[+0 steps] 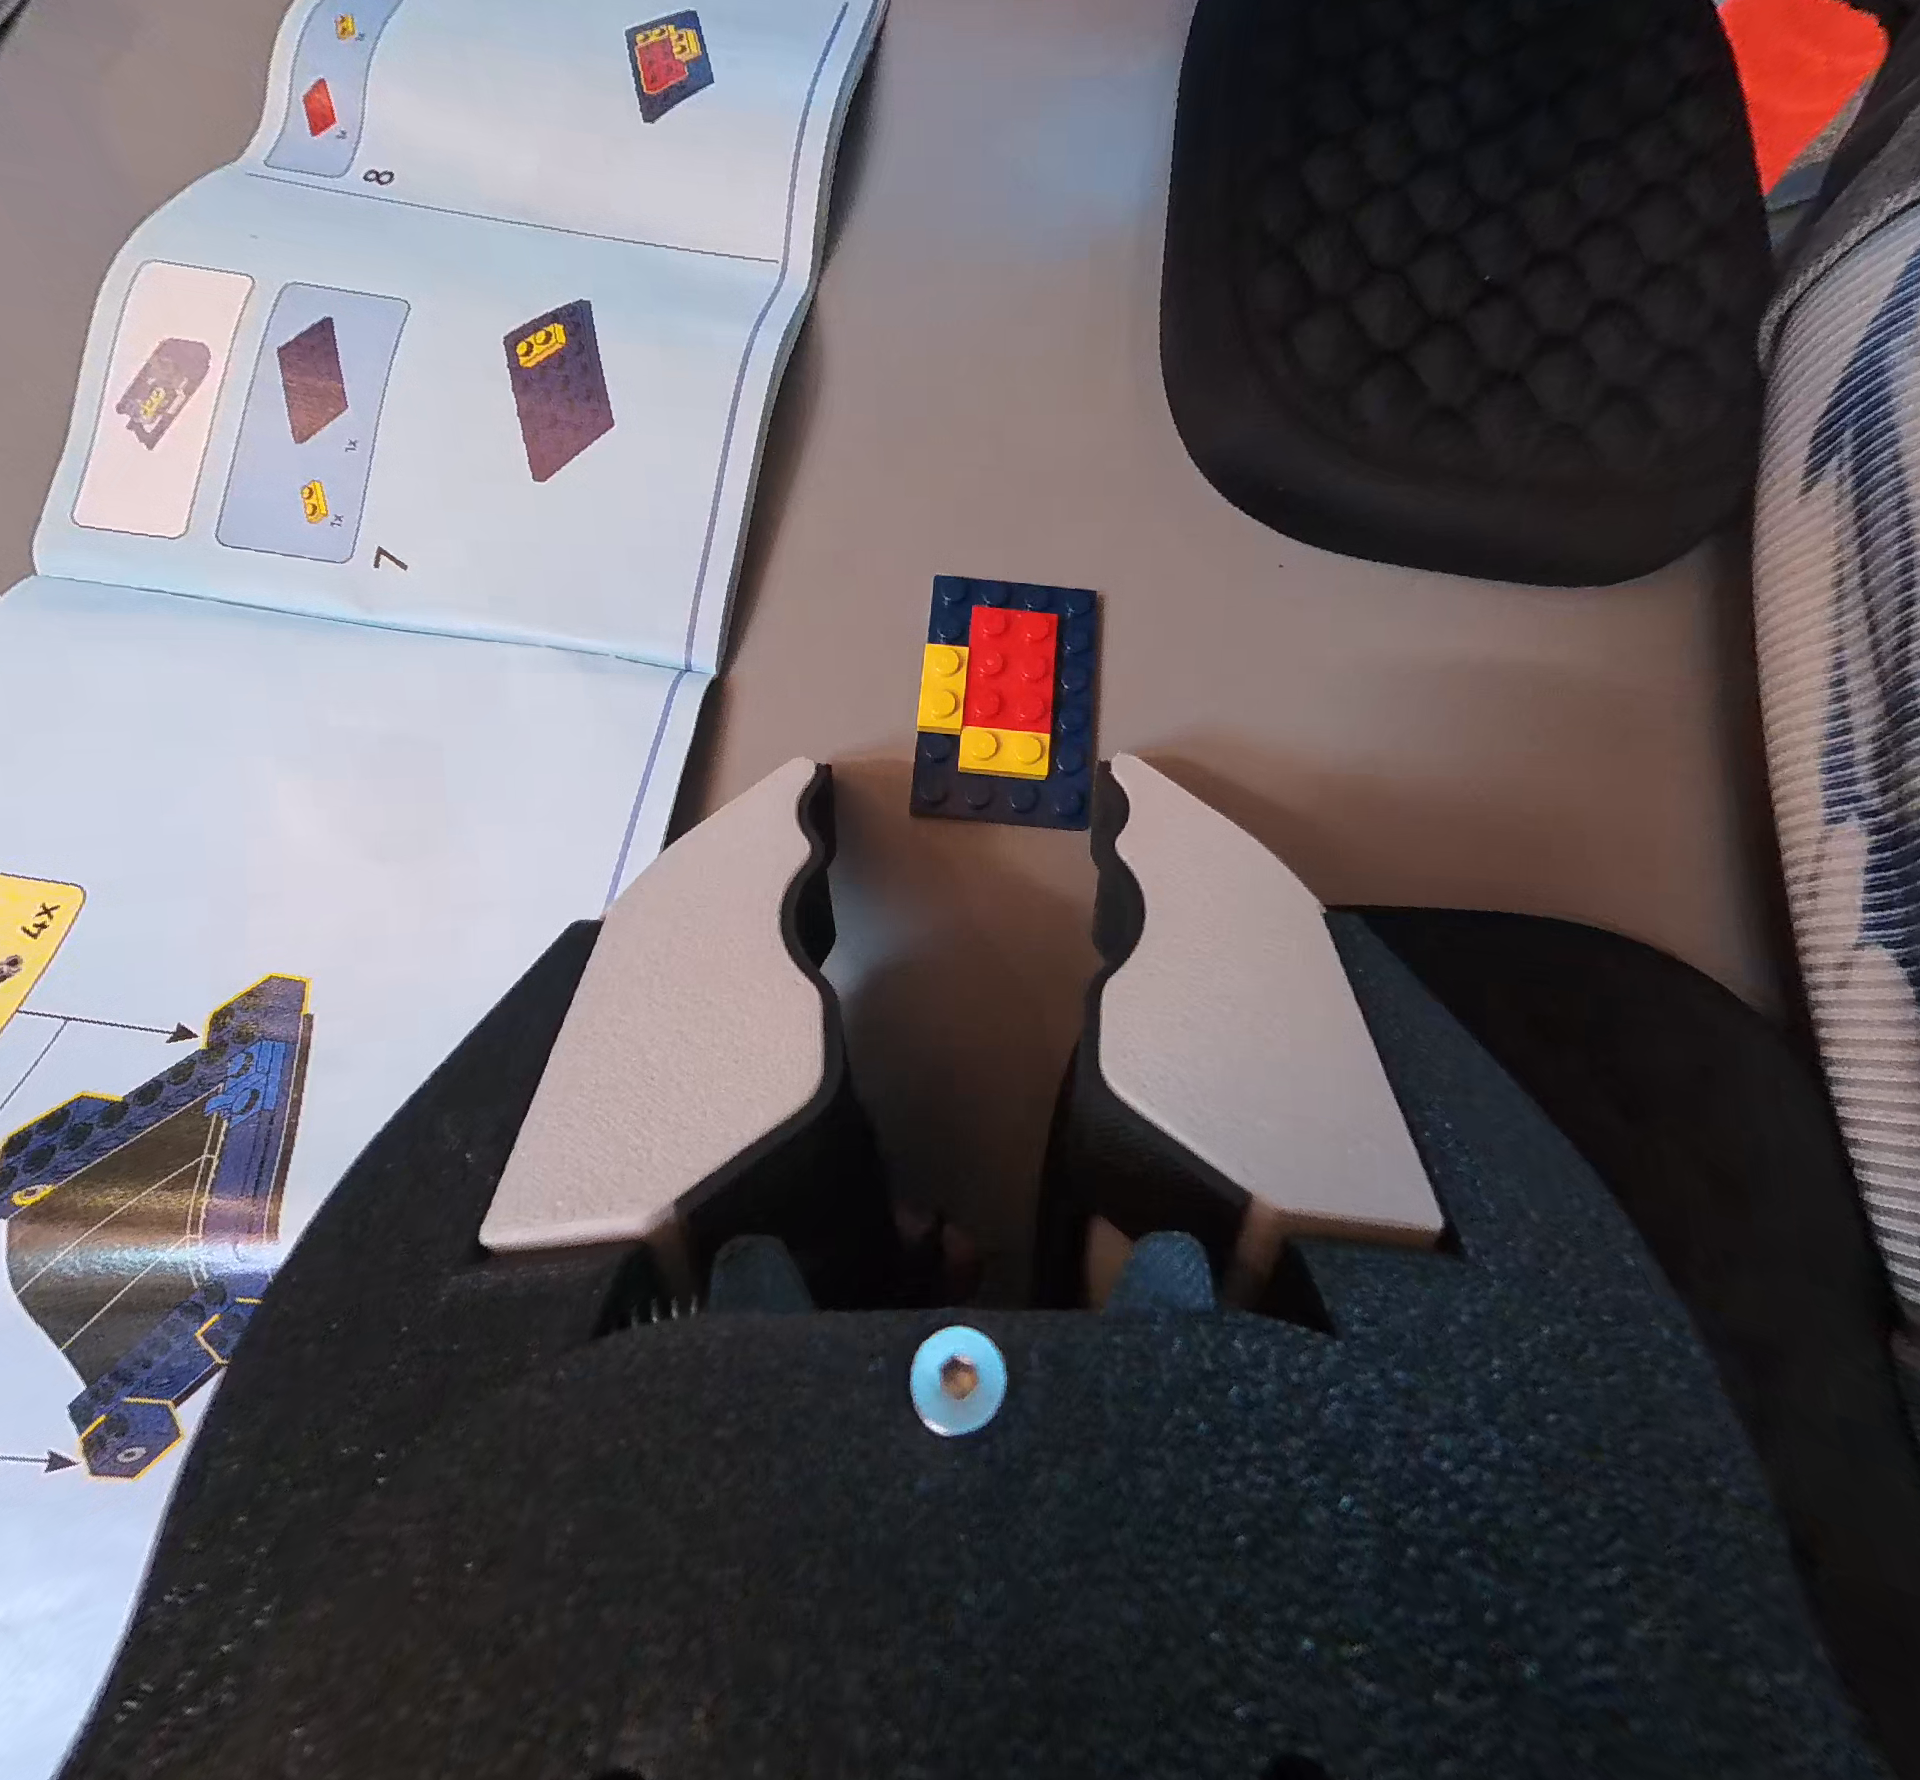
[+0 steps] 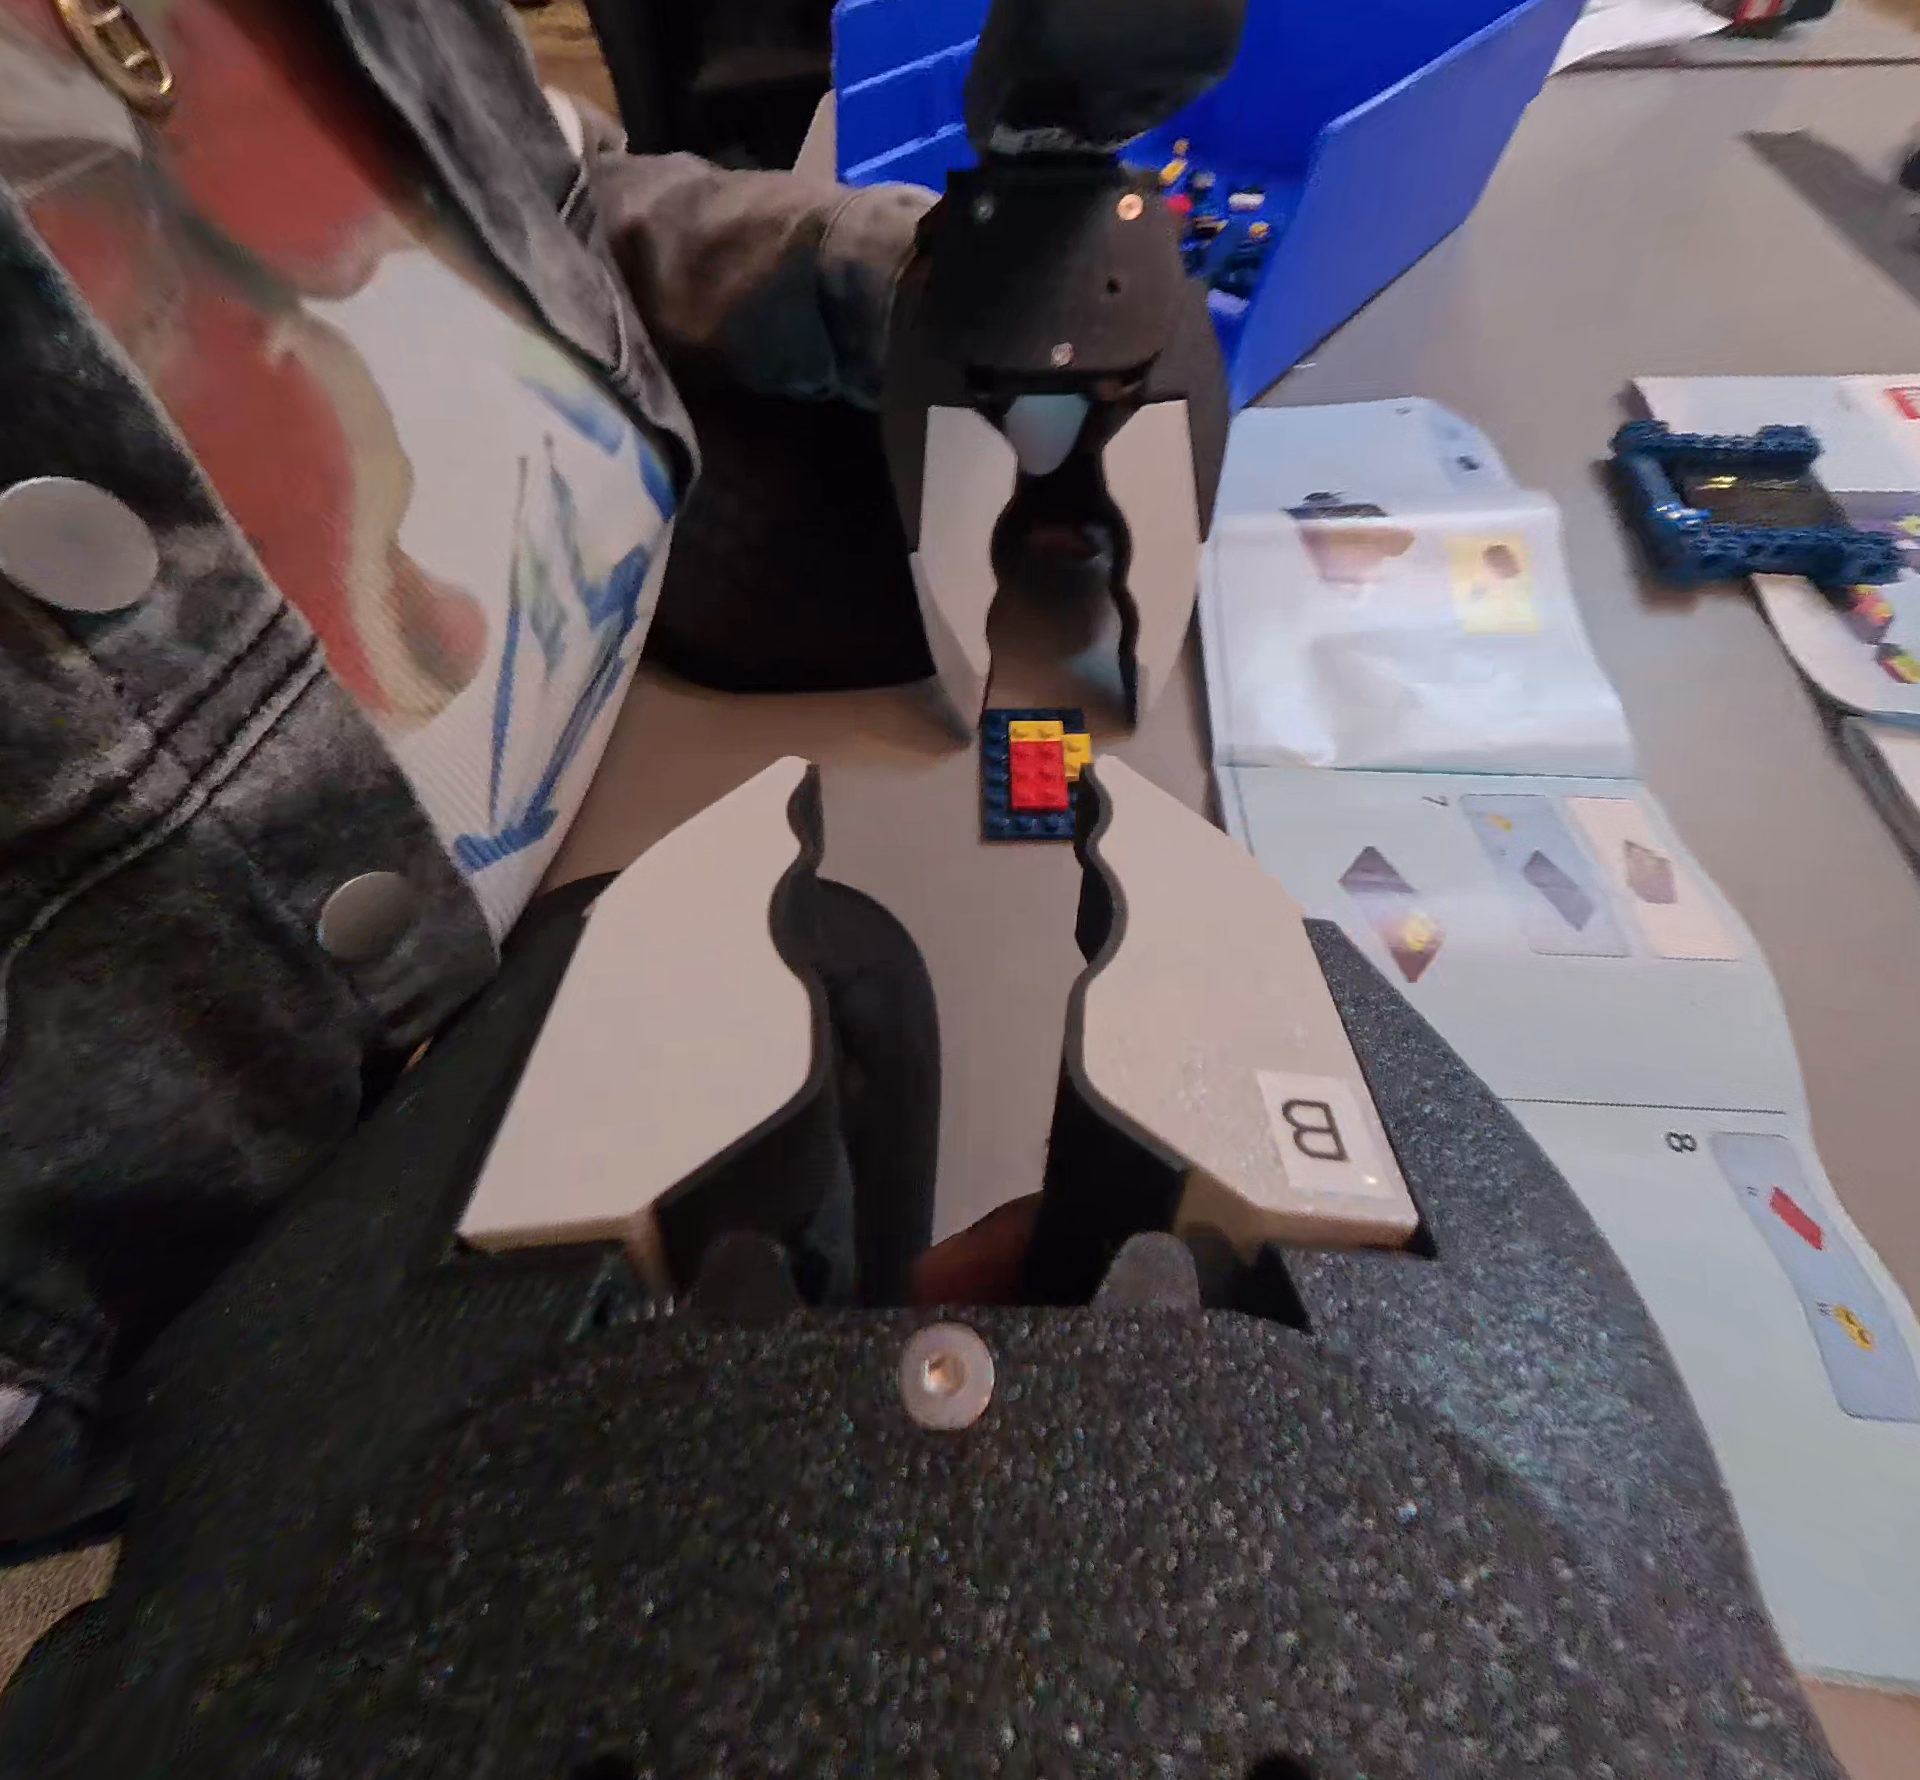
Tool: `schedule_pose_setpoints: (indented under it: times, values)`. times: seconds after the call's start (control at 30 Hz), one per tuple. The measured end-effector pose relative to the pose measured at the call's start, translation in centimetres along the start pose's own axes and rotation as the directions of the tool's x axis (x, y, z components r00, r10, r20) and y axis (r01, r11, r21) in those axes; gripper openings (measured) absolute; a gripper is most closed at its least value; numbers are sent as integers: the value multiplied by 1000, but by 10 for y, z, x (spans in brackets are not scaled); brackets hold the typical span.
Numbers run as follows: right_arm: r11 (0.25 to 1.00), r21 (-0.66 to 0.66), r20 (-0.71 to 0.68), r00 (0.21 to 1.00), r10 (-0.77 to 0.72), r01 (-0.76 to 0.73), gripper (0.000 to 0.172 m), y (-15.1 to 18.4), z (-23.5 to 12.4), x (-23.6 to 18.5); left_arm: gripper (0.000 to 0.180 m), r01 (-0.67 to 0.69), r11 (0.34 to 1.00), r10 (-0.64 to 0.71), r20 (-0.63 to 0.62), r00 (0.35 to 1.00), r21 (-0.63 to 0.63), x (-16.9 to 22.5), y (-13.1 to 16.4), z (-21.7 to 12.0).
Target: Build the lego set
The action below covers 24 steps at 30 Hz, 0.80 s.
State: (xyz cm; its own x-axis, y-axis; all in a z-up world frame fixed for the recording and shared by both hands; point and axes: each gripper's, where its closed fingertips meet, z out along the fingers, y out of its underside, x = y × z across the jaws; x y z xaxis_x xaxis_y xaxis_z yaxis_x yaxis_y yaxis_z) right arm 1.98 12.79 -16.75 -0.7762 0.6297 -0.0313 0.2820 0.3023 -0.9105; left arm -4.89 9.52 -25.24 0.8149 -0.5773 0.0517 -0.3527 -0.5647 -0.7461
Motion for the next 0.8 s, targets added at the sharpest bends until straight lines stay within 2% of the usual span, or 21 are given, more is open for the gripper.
schedule_pose_setpoints:
  times: [0.3,0.4,0.53,0.67,0.8]
  values:
    - [999,-33,8,1000,15,-14,45,10,4,-3,46,-7,1000,7,-2,1000,-2,1,0,1]
    - [998,-61,-62,998,30,-34,52,14,11,11,46,-4,1000,4,-4,1000,0,0,0,1]
    - [976,-218,-81,997,10,-28,59,36,40,21,45,-3,1000,3,-9,1000,-2,1,0,1]
    - [950,-312,-30,1000,5,-14,53,48,68,22,44,-6,1000,6,-8,1000,1,1,0,1]
    - [921,-390,-36,999,-15,0,53,61,78,29,44,-5,1000,5,-9,1000,2,1,0,1]
